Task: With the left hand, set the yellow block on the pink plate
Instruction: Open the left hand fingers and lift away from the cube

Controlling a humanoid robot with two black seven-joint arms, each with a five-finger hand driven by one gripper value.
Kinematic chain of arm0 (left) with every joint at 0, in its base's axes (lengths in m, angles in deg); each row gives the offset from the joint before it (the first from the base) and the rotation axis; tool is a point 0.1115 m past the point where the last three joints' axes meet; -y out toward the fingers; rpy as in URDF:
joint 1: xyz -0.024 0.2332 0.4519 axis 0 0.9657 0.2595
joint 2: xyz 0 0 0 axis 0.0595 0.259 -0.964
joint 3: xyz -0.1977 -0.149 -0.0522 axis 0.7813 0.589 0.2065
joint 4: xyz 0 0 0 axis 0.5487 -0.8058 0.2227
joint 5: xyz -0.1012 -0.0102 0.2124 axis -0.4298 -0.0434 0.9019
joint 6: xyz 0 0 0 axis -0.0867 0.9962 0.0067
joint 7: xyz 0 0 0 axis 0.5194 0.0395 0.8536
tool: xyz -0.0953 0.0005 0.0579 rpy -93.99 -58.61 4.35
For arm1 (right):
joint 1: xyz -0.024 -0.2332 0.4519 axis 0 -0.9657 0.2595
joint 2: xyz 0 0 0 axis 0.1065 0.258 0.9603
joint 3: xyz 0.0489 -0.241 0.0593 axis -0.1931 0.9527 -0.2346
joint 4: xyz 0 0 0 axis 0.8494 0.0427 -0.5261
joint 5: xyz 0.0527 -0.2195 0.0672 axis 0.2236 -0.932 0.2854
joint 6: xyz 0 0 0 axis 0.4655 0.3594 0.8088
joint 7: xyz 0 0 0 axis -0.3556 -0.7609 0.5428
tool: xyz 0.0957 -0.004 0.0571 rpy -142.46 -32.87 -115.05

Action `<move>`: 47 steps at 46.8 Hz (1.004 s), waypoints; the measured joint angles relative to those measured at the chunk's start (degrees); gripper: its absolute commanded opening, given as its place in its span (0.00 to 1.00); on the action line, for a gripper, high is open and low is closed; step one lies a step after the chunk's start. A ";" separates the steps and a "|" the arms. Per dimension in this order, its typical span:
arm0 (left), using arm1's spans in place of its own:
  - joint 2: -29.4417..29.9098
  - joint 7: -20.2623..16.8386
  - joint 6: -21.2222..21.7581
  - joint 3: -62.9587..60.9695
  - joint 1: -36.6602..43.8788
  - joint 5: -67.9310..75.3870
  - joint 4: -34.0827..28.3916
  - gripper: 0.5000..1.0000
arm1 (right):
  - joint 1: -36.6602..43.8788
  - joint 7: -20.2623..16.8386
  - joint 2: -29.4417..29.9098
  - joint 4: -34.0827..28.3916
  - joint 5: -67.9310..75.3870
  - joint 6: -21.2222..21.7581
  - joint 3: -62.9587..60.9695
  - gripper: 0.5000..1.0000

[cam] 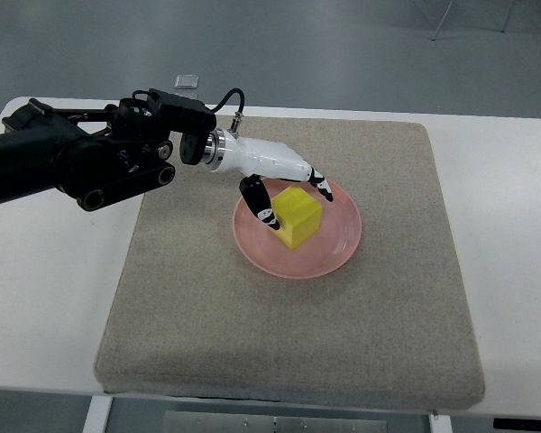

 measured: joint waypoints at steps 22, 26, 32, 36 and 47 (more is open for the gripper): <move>4.34 -2.25 0.22 0.35 -0.45 0.14 -7.09 0.76 | 0.01 0.00 0.00 0.00 0.00 0.00 0.00 0.85; 4.34 -2.33 0.37 0.10 -0.11 0.14 -9.00 0.76 | 0.00 0.00 0.00 0.00 0.00 0.00 0.00 0.85; 4.03 -2.33 1.02 -0.33 0.43 -0.01 -14.23 0.76 | 0.01 0.00 0.00 0.00 0.00 0.00 0.00 0.85; 3.48 -2.32 1.14 -0.18 1.55 -0.30 -18.91 0.76 | 0.00 -0.01 0.00 0.00 0.00 0.00 0.00 0.85; 2.44 -2.32 7.28 0.14 5.82 -3.33 -25.91 0.83 | -0.01 -0.01 0.00 0.00 0.00 0.00 0.00 0.85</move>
